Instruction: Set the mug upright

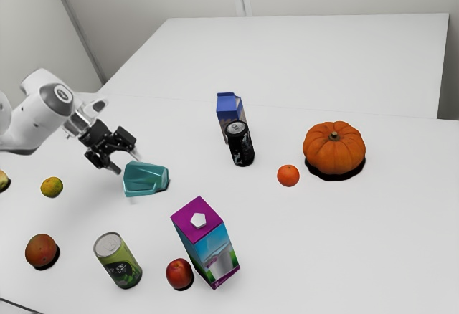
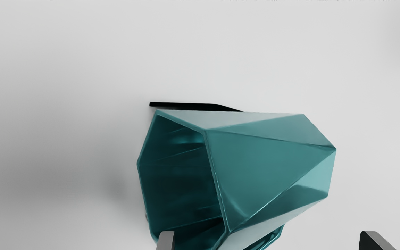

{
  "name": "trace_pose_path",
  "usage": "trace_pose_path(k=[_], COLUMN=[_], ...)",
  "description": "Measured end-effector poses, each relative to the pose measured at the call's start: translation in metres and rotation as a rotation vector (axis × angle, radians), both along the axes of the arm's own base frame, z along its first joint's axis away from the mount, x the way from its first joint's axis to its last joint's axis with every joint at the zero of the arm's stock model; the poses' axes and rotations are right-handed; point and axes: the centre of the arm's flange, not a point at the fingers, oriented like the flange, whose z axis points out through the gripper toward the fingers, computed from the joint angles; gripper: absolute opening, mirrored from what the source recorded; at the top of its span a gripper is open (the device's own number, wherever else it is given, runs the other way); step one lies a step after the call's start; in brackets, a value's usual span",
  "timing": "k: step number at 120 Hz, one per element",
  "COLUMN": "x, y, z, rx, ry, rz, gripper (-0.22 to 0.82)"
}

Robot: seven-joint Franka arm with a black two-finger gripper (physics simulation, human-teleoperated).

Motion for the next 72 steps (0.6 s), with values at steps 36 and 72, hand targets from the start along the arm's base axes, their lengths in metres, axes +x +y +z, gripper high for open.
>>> trace_pose_path(k=[36, 72], x=[0.000, -0.005], y=[0.001, -0.003], z=[-0.027, -0.048], rx=[-0.081, -0.196], ry=[-0.054, -0.119], rz=[0.014, 0.047], gripper=[0.57, 0.54])
